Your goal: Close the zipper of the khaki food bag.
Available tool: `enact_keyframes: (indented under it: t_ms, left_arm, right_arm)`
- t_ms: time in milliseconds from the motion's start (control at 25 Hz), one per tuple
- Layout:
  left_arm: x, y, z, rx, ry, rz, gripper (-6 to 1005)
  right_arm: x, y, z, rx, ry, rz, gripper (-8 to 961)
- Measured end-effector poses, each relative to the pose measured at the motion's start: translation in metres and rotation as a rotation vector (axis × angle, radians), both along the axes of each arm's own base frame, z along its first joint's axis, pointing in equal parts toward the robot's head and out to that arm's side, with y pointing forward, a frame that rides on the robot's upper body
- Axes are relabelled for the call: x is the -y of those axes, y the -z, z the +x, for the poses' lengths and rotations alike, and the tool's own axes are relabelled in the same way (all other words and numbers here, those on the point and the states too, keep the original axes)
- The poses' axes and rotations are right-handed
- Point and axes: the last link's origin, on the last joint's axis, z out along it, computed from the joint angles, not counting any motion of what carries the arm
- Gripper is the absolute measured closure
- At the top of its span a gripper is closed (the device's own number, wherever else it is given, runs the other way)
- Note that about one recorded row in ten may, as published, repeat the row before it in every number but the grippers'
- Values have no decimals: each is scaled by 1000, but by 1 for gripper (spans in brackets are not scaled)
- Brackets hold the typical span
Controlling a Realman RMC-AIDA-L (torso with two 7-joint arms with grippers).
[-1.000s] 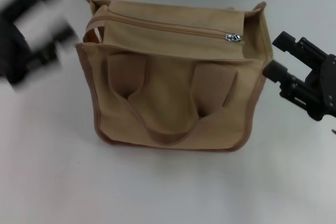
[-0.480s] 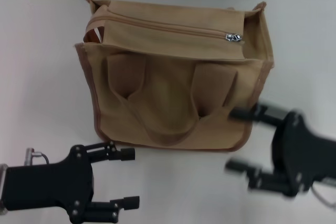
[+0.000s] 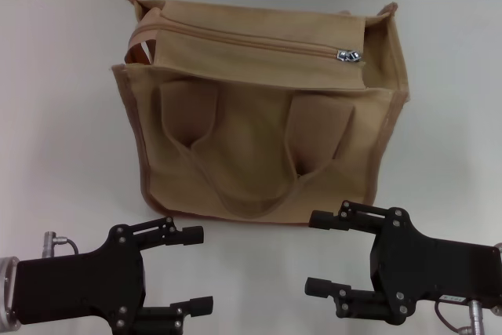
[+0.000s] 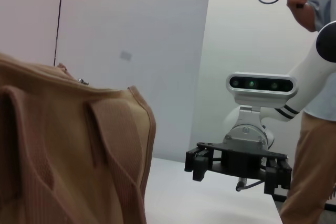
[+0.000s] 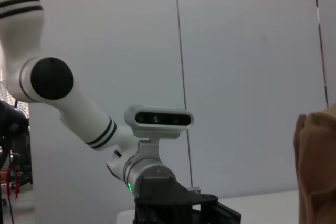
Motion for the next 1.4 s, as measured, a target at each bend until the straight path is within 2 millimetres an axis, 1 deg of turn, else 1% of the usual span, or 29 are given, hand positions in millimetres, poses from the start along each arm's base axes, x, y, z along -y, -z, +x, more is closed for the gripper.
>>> enact_keyframes:
  t_ms: [1400]
  left_arm:
    - [-1, 2, 2, -2, 13, -9, 198]
  right_arm:
    - [-2, 4, -3, 2, 0, -5, 242]
